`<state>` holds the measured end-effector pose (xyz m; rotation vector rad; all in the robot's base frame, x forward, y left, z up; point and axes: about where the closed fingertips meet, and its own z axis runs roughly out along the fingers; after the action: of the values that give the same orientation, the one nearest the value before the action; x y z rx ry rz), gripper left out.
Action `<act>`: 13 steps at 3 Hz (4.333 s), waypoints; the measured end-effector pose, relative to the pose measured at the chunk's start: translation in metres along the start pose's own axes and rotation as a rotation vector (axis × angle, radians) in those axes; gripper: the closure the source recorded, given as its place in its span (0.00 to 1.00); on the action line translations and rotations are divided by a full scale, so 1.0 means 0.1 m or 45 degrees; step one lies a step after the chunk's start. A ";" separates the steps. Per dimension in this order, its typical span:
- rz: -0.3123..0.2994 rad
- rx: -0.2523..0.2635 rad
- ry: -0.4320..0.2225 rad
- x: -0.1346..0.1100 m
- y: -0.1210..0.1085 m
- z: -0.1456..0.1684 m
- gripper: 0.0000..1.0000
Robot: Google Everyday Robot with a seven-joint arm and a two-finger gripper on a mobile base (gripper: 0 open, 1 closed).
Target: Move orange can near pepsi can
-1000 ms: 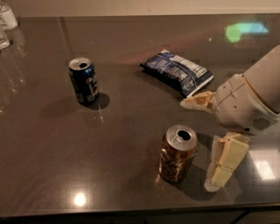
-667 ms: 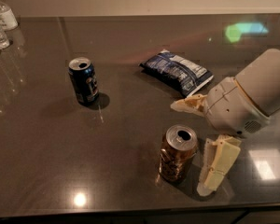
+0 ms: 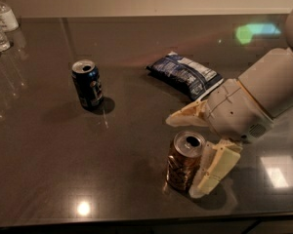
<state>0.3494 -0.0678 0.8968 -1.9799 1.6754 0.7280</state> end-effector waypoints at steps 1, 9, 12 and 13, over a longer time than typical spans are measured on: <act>0.002 -0.017 -0.017 -0.05 0.02 0.01 0.41; 0.029 0.132 -0.047 -0.83 -1.60 0.43 1.00; 0.065 0.126 -0.110 -0.92 -1.87 0.66 0.82; 0.065 0.121 -0.120 -0.94 -1.91 0.70 0.58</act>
Offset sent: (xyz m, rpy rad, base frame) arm 0.0033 0.0114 0.0079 -0.0057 0.0090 0.0224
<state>0.5184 0.0793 0.9042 -1.8159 1.6780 0.7340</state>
